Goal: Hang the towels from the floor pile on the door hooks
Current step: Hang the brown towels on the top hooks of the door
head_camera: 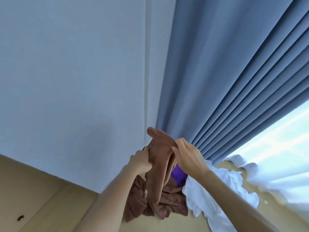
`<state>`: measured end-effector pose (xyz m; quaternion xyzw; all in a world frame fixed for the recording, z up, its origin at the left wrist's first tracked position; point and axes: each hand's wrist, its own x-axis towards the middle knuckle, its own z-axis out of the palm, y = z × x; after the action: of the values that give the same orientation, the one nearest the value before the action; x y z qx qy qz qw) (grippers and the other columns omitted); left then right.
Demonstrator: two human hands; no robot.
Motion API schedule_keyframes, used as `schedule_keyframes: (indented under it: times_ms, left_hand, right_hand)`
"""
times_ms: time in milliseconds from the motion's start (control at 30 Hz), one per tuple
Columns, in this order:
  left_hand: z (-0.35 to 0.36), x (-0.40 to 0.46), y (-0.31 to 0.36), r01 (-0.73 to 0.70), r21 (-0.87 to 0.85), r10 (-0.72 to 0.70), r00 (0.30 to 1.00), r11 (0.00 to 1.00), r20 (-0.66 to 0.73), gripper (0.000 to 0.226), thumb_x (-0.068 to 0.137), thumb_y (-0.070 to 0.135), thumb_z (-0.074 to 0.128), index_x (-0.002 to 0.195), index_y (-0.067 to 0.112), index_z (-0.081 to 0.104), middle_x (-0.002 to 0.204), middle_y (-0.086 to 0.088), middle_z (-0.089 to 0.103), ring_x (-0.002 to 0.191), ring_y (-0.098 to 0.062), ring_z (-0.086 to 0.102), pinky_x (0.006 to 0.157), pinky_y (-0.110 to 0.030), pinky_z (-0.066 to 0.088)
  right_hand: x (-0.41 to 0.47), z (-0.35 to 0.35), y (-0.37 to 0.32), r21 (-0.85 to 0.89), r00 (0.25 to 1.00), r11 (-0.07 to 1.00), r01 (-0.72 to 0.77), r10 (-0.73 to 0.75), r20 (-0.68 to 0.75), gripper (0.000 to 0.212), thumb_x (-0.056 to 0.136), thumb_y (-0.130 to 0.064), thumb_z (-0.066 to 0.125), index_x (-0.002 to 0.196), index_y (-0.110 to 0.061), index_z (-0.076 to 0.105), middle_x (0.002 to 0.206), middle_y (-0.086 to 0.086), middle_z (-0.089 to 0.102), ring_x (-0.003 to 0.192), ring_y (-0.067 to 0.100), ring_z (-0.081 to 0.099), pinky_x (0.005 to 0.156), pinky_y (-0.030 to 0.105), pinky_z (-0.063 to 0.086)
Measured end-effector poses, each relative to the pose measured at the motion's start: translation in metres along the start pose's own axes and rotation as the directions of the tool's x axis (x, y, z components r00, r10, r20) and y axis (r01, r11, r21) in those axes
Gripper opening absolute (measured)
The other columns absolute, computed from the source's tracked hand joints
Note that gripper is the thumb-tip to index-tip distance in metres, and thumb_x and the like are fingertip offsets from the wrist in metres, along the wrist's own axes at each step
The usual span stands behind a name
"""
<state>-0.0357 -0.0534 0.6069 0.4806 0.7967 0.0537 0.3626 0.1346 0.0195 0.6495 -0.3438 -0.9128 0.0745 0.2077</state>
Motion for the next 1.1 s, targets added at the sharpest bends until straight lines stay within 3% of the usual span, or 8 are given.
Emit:
schedule_keyframes:
  times_ms: [67,200,333,500,667,800,967,1100]
  left_hand:
    - [-0.033,-0.022,0.022,-0.050,-0.077,0.047,0.998,0.996,-0.047,0.010,0.089,0.015,0.042,0.095,0.018,0.049,0.100,-0.005,0.062,0.100,-0.028,0.059,0.083,-0.035,0.046]
    - [-0.094,-0.066,0.061,-0.138,-0.224,0.089,0.973,0.965,-0.213,0.019,0.090,0.006,0.036,0.077,0.018,0.042,0.075,0.000,0.050,0.071,-0.019,0.051,0.051,-0.020,0.032]
    - [-0.159,-0.118,0.101,-0.262,-0.193,0.177,0.911,0.946,-0.372,0.020,0.091,0.004,0.038,0.086,0.019,0.051,0.077,0.000,0.053,0.076,-0.020,0.049,0.059,-0.024,0.036]
    - [-0.214,-0.190,0.147,-0.362,-0.039,0.301,0.826,0.931,-0.477,0.022,0.094,0.009,0.046,0.101,0.017,0.065,0.092,0.001,0.061,0.083,-0.015,0.052,0.074,-0.021,0.037]
    - [-0.247,-0.267,0.133,-0.247,0.036,0.226,0.810,0.968,-0.541,0.017,0.092,0.015,0.052,0.097,0.019,0.068,0.091,0.008,0.059,0.086,-0.011,0.052,0.067,-0.014,0.037]
    - [-0.259,-0.336,0.085,-0.108,-0.016,0.077,0.799,0.994,-0.597,0.009,0.091,0.025,0.056,0.088,0.023,0.065,0.084,0.013,0.059,0.084,-0.008,0.053,0.064,-0.016,0.039]
    - [-0.269,-0.432,0.027,-0.004,-0.082,-0.057,0.681,0.997,-0.730,0.012,0.090,0.021,0.058,0.080,0.022,0.064,0.076,0.014,0.058,0.076,-0.008,0.053,0.065,-0.019,0.039]
    - [-0.264,-0.514,-0.030,0.166,-0.112,-0.194,0.648,0.980,-0.737,0.013,0.092,0.019,0.059,0.087,0.013,0.069,0.081,0.005,0.061,0.082,-0.013,0.055,0.072,-0.025,0.041]
  right_hand:
    - [0.022,-0.053,-0.007,0.012,0.998,0.999,-0.045,0.045,-0.049,0.013,0.094,-0.018,0.051,0.085,-0.008,0.053,0.077,0.004,0.058,0.062,0.025,0.055,0.059,0.025,0.035]
    - [0.047,-0.134,-0.003,-0.142,0.977,0.989,-0.050,0.019,-0.213,0.019,0.090,-0.018,0.051,0.078,-0.004,0.055,0.069,0.007,0.057,0.057,0.027,0.056,0.054,0.035,0.047]
    - [0.061,-0.183,0.003,-0.273,0.984,0.953,-0.135,0.098,-0.147,0.024,0.084,-0.021,0.064,0.094,-0.001,0.058,0.092,0.014,0.059,0.082,0.035,0.059,0.068,0.043,0.049]
    - [0.083,-0.222,-0.051,0.082,0.958,0.972,0.222,-0.233,0.166,0.064,0.086,-0.029,0.056,0.144,-0.020,0.030,0.148,-0.003,0.034,0.135,0.020,0.029,0.110,0.040,0.027]
    - [0.099,-0.244,-0.131,0.304,0.930,0.901,0.308,-0.353,0.103,0.013,0.085,-0.017,0.058,0.090,-0.005,0.058,0.093,0.006,0.064,0.094,0.026,0.056,0.083,0.036,0.045]
    - [0.097,-0.257,-0.199,0.475,0.878,0.793,0.382,-0.471,0.080,0.023,0.078,-0.010,0.062,0.067,-0.017,0.043,0.067,0.000,0.053,0.069,0.022,0.052,0.068,0.036,0.046]
    - [0.086,-0.275,-0.306,0.659,0.742,0.639,0.398,-0.646,0.178,0.031,0.077,-0.010,0.068,0.068,-0.019,0.040,0.066,-0.010,0.046,0.056,0.008,0.043,0.056,0.018,0.036]
    - [0.069,-0.281,-0.397,0.623,0.542,0.573,0.533,-0.796,0.269,0.023,0.084,-0.019,0.068,0.073,-0.024,0.049,0.082,-0.005,0.056,0.075,0.013,0.054,0.063,0.020,0.040]
